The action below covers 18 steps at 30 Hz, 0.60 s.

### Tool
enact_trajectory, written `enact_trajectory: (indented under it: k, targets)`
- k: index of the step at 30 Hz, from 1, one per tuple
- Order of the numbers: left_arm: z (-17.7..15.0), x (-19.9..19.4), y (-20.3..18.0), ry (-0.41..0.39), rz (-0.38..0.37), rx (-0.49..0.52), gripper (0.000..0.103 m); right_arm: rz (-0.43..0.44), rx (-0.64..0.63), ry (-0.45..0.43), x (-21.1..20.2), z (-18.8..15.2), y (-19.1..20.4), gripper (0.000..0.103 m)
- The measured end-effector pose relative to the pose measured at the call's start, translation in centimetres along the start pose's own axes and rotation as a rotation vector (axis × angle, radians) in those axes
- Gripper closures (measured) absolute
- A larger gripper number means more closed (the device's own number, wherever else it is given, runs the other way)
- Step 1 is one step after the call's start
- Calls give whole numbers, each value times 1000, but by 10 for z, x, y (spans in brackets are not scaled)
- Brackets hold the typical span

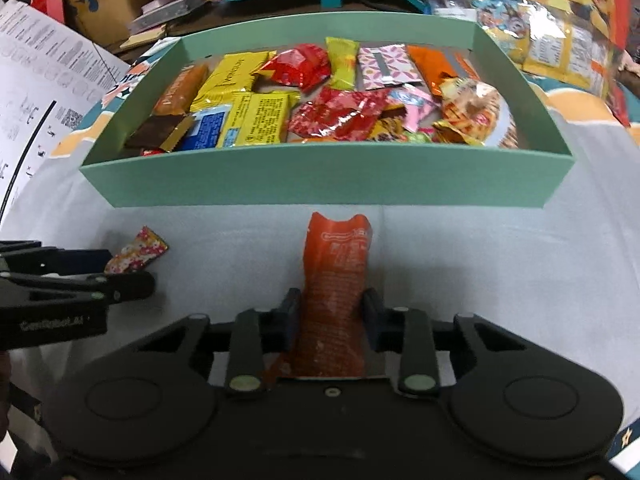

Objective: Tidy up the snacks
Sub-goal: 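Carry both items into the green tray and open both tools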

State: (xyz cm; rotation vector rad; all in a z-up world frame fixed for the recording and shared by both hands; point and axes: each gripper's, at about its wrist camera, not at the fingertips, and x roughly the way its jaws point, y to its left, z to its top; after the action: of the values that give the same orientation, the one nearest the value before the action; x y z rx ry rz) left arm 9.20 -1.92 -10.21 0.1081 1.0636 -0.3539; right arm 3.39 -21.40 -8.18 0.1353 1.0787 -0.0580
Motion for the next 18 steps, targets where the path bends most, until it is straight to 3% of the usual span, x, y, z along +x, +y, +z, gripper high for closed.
enact_trajectory:
  k: [11, 18]
  targets:
    - [-9, -34, 1, -37, -16, -34, 71, 51, 91, -71, -42, -15, -26, 72]
    - [12, -65, -3, -113, -29, -19, 71, 97, 107, -137, -68, 1, -36, 72]
